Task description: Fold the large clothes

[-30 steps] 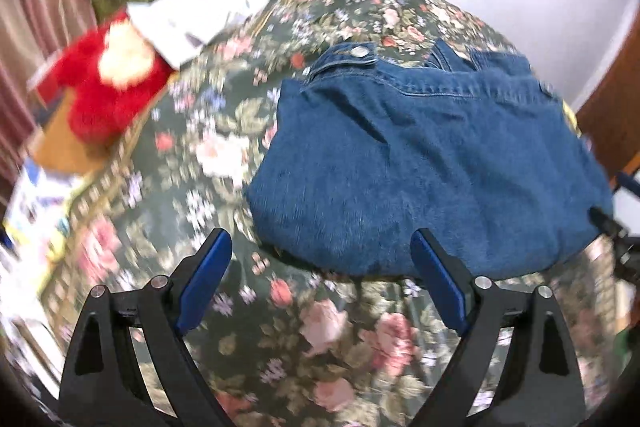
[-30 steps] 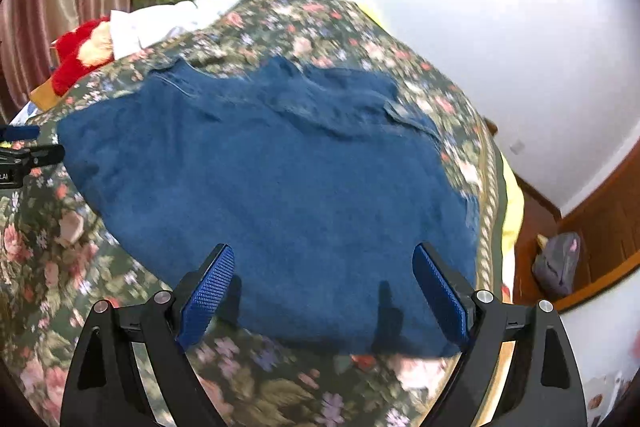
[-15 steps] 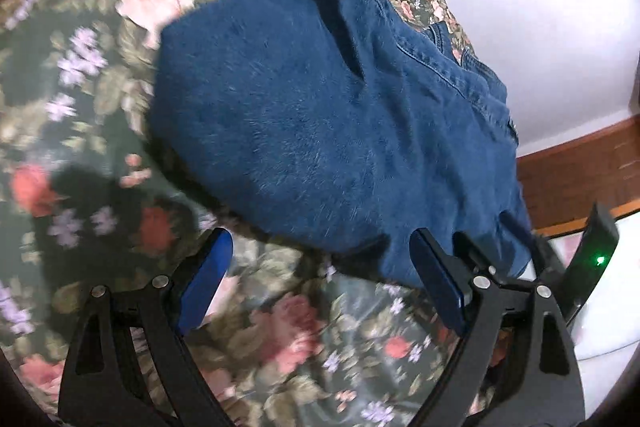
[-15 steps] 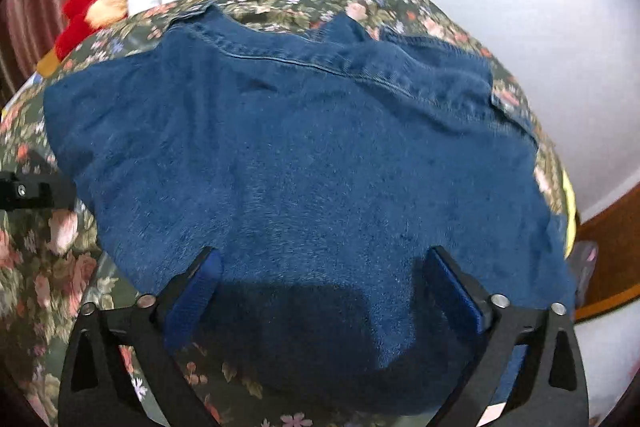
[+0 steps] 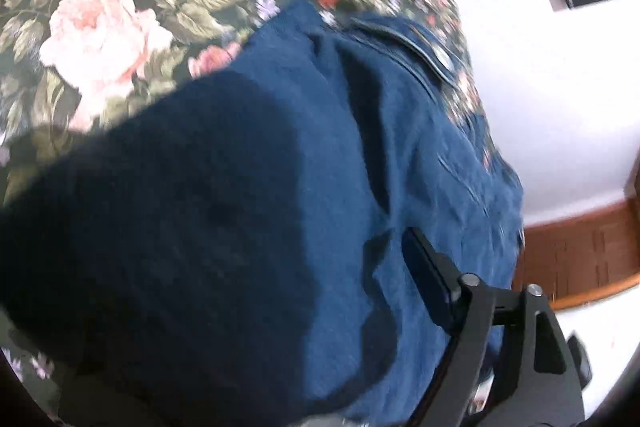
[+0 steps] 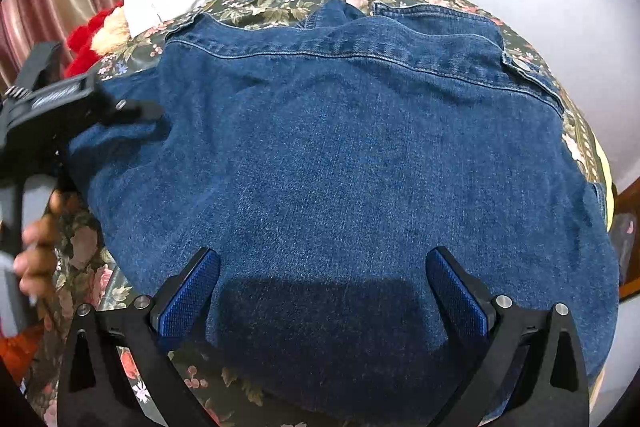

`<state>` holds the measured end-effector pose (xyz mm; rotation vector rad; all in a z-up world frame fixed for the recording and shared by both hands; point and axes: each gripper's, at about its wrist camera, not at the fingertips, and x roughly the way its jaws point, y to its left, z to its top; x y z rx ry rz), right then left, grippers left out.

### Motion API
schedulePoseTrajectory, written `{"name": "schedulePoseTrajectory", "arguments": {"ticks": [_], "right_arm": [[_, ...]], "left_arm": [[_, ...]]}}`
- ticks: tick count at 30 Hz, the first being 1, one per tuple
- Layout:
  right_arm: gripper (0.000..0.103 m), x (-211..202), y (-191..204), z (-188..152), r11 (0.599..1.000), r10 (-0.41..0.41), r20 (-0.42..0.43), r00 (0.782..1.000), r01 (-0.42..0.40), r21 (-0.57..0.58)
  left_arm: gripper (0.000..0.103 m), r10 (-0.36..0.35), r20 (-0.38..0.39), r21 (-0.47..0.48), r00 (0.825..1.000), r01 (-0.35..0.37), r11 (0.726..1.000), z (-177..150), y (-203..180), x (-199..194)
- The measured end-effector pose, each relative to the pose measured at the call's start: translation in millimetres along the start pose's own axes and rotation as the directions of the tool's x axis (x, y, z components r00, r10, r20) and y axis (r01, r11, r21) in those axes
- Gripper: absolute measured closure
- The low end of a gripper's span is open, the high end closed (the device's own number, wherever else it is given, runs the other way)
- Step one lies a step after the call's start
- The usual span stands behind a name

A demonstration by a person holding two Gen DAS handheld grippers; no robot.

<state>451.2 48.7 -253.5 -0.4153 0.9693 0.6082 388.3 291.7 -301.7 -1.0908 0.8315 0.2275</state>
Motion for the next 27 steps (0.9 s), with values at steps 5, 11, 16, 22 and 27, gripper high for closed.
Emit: {"name": "schedulePoseTrajectory", "arguments": {"ticks": [5, 11, 16, 22, 27], "right_arm": [[0.0, -2, 4, 4, 1.0, -0.003, -0.03, 1.0, 0.003, 0.008], [0.0, -21, 11, 8, 1.0, -0.02, -0.054, 0.998, 0.019, -0.009], [0.0, -44, 31, 25, 0.999, -0.023, 0.03, 0.999, 0.023, -0.023], [0.0, -18, 67, 34, 0.999, 0.053, -0.024, 0.998, -0.053, -0.006], [0.0, 20, 91, 24, 0.983, 0.185, -0.146, 0.972, -0.181, 0.042]], "left_arm": [[0.052, 0.077, 0.047, -0.034, 0.996, -0.075, 0.997, 7, 5, -6], [0.074, -0.025, 0.129, 0.091, 0.991, 0.013, 0.996, 2, -16, -62], [0.075, -0.038, 0.247, 0.264, 0.968, -0.03, 0.964, -16, -52, -119], [0.075, 0.011, 0.346, 0.314, 0.938, -0.127, 0.941, -27, -59, -161], [0.075, 0.1, 0.355, 0.337, 0.929, -0.227, 0.914, -33, -56, -160]]}}
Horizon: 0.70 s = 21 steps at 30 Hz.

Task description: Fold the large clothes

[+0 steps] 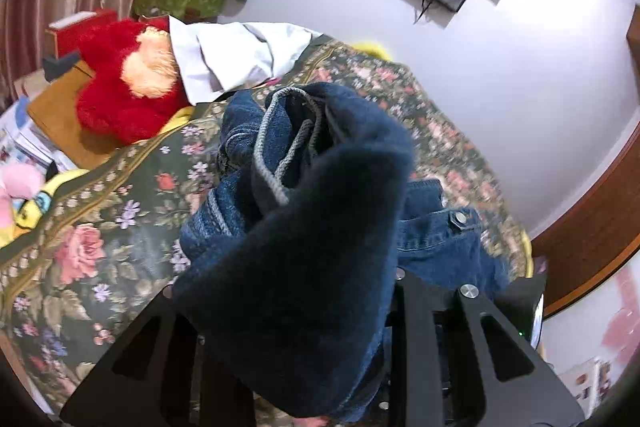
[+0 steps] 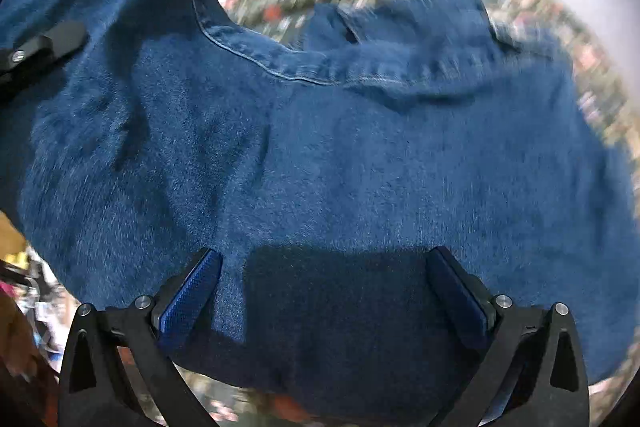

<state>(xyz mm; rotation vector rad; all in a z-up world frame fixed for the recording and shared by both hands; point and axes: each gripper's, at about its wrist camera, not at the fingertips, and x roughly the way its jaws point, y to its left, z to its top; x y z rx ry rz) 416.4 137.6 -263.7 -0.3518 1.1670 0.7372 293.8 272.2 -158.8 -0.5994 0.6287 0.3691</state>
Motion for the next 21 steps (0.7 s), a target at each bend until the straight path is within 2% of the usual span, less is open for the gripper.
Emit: {"name": "schedulePoseTrajectory", "arguments": {"ticks": [2, 6, 10, 13, 16, 18, 21], "right_arm": [[0.0, -5, 7, -1, 0.998, -0.021, 0.004, 1.0, 0.021, -0.051], [0.0, -35, -9, -7, 0.999, 0.017, 0.02, 1.0, -0.016, -0.043], [0.0, -89, -48, -29, 0.999, -0.024, 0.126, 0.992, 0.021, 0.025], [0.0, -134, -87, -51, 0.992, -0.07, 0.2, 0.977, 0.047, 0.119], [0.0, -170, -117, -70, 0.976, -0.13, 0.25, 0.96, 0.079, 0.203], [0.0, -189, -136, -84, 0.965, -0.168, 0.271, 0.948, 0.103, 0.24], [0.0, -217, -163, -109, 0.95, -0.213, 0.301, 0.93, 0.124, 0.287]], "left_arm": [[0.075, 0.004, -0.001, 0.014, 1.0, -0.004, 1.0, -2, -1, -1], [0.075, -0.007, 0.016, 0.059, 1.0, 0.006, 0.998, 2, -19, -2], [0.075, -0.031, 0.041, 0.135, 0.999, 0.025, 0.991, 8, -57, -2], [0.075, -0.053, 0.058, 0.215, 0.997, 0.039, 0.976, 7, -104, 2], [0.076, -0.096, 0.066, 0.308, 0.993, 0.072, 0.949, -2, -161, 6], [0.076, -0.127, 0.058, 0.382, 0.99, 0.095, 0.919, -15, -199, 12], [0.076, -0.142, -0.001, 0.518, 0.99, 0.122, 0.847, -51, -252, 29]]}}
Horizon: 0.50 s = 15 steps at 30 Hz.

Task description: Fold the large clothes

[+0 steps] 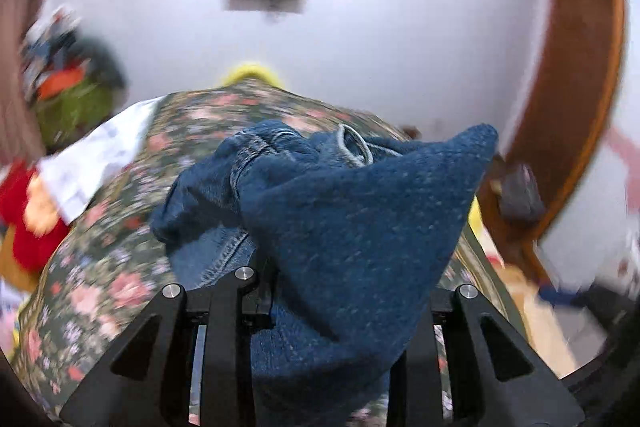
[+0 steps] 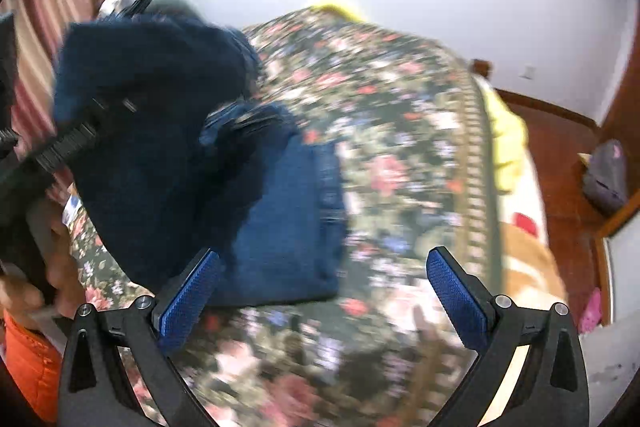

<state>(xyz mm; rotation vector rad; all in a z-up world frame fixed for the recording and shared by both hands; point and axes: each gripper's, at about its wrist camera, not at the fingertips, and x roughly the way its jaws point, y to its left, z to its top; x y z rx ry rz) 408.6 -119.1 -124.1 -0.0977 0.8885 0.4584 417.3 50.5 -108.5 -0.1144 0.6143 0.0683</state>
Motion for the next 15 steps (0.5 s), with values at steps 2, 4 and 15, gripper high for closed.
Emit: {"name": "schedulePoseTrajectory", "arguments": {"ticks": [2, 4, 15], "right_arm": [[0.0, -11, -17, -6, 1.0, -0.022, 0.014, 1.0, 0.022, 0.022], [0.0, -21, -33, -12, 0.998, -0.044, 0.018, 0.999, 0.043, 0.047], [0.0, -33, -57, -35, 0.995, -0.033, -0.005, 0.999, 0.033, 0.091]], "left_arm": [[0.076, -0.038, -0.087, 0.045, 0.996, 0.042, 0.998, -14, -26, 23], [0.075, -0.061, -0.166, 0.074, 0.984, 0.074, 0.995, -31, -36, 41], [0.055, -0.109, -0.333, 0.197, 0.937, 0.182, 0.963, -72, -49, 21]]}}
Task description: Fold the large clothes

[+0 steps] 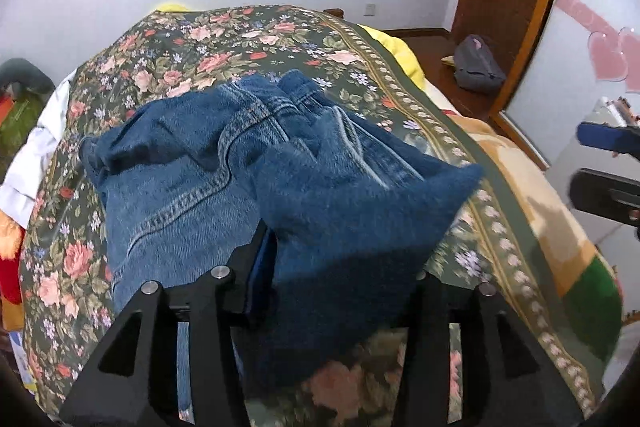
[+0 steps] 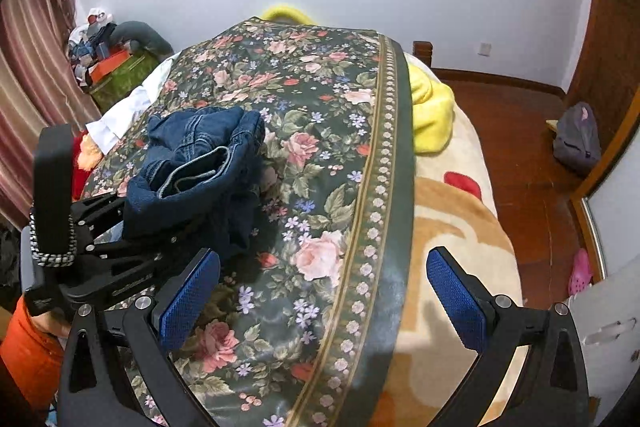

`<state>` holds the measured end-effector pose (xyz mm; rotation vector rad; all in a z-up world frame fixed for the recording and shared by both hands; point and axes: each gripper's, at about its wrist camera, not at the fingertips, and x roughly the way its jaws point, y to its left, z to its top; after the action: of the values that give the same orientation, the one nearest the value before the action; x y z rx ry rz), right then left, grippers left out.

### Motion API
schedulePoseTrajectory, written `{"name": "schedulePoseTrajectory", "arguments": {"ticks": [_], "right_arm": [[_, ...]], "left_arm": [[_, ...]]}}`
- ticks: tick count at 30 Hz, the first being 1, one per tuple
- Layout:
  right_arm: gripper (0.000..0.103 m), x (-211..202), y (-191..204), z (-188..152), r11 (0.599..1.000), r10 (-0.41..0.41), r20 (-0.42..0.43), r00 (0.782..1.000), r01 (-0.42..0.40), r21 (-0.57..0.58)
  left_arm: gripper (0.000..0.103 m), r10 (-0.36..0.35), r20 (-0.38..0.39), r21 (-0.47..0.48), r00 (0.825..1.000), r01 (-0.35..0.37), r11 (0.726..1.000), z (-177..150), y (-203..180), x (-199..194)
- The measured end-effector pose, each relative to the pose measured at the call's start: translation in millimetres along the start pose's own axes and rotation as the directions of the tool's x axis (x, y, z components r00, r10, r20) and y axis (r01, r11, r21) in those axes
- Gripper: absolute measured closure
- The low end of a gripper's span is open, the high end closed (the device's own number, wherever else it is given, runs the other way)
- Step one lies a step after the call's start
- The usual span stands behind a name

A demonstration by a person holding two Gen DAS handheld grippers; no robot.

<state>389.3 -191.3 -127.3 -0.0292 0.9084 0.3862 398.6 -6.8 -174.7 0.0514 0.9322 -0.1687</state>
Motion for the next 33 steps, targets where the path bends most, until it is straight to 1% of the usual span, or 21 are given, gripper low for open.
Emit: {"name": "schedulePoseTrajectory", "arguments": {"ticks": [1, 3, 5, 6, 8, 10, 11, 13, 14, 15, 17, 19, 21, 22, 23, 24, 27, 30, 33], "right_arm": [[0.0, -2, 3, 0, 1.0, 0.009, 0.006, 1.0, -0.009, -0.005], [0.0, -6, 12, 2, 1.0, 0.021, 0.019, 1.0, -0.021, -0.02], [0.0, -10, 24, 8, 0.998, 0.038, 0.038, 0.999, -0.036, -0.042], [0.0, -11, 28, 10, 0.998, 0.046, 0.042, 0.998, -0.044, -0.049], [0.0, -12, 43, 17, 0.995, 0.076, 0.056, 0.996, -0.072, -0.069], [0.0, -7, 58, 23, 0.992, 0.101, 0.064, 0.993, -0.095, -0.085], [0.0, -4, 64, 26, 0.99, 0.111, 0.063, 0.992, -0.105, -0.091], [0.0, 7, 79, 30, 0.986, 0.134, 0.048, 0.99, -0.128, -0.107], [0.0, 19, 88, 32, 0.984, 0.144, 0.027, 0.989, -0.14, -0.11], [0.0, 26, 92, 33, 0.984, 0.145, 0.013, 0.989, -0.143, -0.11], [0.0, 50, 103, 32, 0.984, 0.134, -0.037, 0.99, -0.138, -0.116], [0.0, 75, 107, 28, 0.987, 0.095, -0.091, 0.991, -0.106, -0.124], [0.0, 96, 104, 20, 0.99, 0.061, -0.139, 0.988, -0.078, -0.12], [0.0, 102, 100, 16, 0.991, 0.067, -0.154, 0.986, -0.084, -0.108], [0.0, 107, 94, 12, 0.992, 0.075, -0.172, 0.982, -0.092, -0.09], [0.0, 112, 87, 7, 0.993, 0.082, -0.19, 0.978, -0.096, -0.07], [0.0, 123, 69, -7, 0.994, 0.095, -0.229, 0.969, -0.104, -0.028], [0.0, 126, 58, -17, 0.993, 0.116, -0.26, 0.959, -0.121, -0.005], [0.0, 123, 52, -27, 0.994, 0.094, -0.284, 0.954, -0.105, -0.023]], "left_arm": [[0.05, -0.025, -0.006, -0.012, 1.0, 0.025, 1.0, 0, 2, -4], [0.044, -0.09, -0.008, -0.046, 0.996, 0.089, 0.995, -5, 7, -19], [0.044, -0.126, 0.015, -0.075, 0.992, 0.127, 0.989, -9, 14, -37], [0.043, -0.131, 0.03, -0.083, 0.991, 0.133, 0.988, -11, 19, -46], [0.042, -0.108, 0.067, -0.098, 0.992, 0.114, 0.989, -14, 29, -65], [0.034, -0.064, 0.107, -0.128, 0.992, 0.078, 0.989, -15, 45, -82], [0.032, -0.04, 0.124, -0.144, 0.991, 0.058, 0.988, -16, 54, -88], [0.03, 0.035, 0.14, -0.172, 0.99, -0.01, 0.985, -18, 74, -94], [0.03, 0.07, 0.129, -0.189, 0.989, -0.045, 0.981, -19, 83, -91], [0.03, 0.087, 0.114, -0.202, 0.99, -0.063, 0.977, -20, 91, -87], [0.03, 0.102, 0.073, -0.221, 0.992, -0.083, 0.972, -26, 105, -75], [0.03, 0.119, 0.02, -0.227, 0.993, -0.111, 0.968, -36, 113, -58], [0.03, 0.118, -0.03, -0.221, 0.993, -0.122, 0.968, -48, 115, -41], [0.03, 0.113, -0.058, -0.215, 0.992, -0.123, 0.969, -54, 115, -31], [0.029, 0.106, -0.076, -0.213, 0.991, -0.12, 0.97, -59, 115, -25], [0.028, 0.086, -0.08, -0.219, 0.993, -0.101, 0.97, -66, 114, -20], [0.016, 0.062, -0.08, -0.253, 0.995, -0.081, 0.964, -79, 113, -12], [0.015, 0.027, -0.089, -0.262, 0.996, -0.049, 0.964, -89, 109, -7], [0.014, 0.01, -0.104, -0.235, 0.995, -0.034, 0.971, -95, 106, -10]]}}
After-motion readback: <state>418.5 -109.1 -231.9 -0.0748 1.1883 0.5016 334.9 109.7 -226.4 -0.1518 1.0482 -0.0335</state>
